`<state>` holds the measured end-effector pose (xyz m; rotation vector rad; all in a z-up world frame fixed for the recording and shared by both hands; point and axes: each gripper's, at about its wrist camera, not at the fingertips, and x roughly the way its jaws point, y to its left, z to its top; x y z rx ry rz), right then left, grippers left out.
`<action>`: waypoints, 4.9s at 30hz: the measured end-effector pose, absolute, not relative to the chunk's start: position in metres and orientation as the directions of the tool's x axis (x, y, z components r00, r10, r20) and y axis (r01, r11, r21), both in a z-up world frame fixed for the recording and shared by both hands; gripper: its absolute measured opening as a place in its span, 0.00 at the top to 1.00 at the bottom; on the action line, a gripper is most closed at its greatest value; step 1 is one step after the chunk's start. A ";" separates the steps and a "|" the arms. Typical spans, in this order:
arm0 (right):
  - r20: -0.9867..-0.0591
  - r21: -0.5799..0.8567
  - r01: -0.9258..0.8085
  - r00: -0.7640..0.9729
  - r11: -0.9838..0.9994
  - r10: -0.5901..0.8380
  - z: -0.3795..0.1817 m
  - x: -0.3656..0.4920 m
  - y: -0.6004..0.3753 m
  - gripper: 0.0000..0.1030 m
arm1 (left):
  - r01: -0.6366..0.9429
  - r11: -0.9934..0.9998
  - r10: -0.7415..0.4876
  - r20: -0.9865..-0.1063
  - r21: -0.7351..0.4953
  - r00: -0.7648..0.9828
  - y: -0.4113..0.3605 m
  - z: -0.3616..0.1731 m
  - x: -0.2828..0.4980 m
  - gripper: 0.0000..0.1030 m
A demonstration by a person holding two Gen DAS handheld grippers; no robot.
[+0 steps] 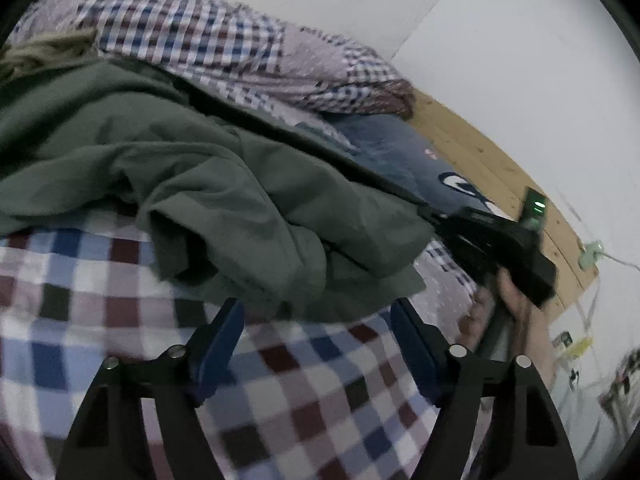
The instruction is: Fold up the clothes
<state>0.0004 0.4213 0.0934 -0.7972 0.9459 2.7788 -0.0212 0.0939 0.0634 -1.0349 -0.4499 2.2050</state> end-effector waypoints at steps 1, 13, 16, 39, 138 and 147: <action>-0.508 0.545 -0.252 -0.858 -0.800 -0.076 0.094 0.000 0.422 0.93 | -0.400 -0.732 0.680 -0.562 -0.551 -0.471 0.099 0.062 -0.027 0.39; -0.439 0.626 -0.200 -0.889 -0.754 -0.129 0.102 0.008 0.433 0.94 | -0.240 -0.654 0.704 -0.460 -0.718 -0.541 0.056 0.076 -0.050 0.93; -0.381 0.635 -0.168 -0.917 -0.754 -0.117 0.117 0.019 0.435 0.96 | -0.241 -0.622 0.676 -0.355 -0.745 -0.645 0.011 0.112 -0.028 0.93; -0.551 0.533 0.042 -0.741 -0.845 -0.384 0.098 -0.009 0.371 0.55 | -0.117 -0.708 0.436 -0.300 -0.697 -0.849 -0.171 0.175 0.031 1.00; -0.499 0.790 -0.066 -0.647 -0.609 -0.577 0.022 0.009 0.292 0.42 | -0.051 -0.632 0.658 -0.500 -0.773 -0.563 -0.129 0.028 -0.001 0.50; -0.577 0.725 -0.057 -0.594 -0.686 -0.561 0.026 0.041 0.259 0.42 | -0.122 -0.567 0.697 -0.396 -0.814 -0.597 -0.133 0.042 0.009 0.91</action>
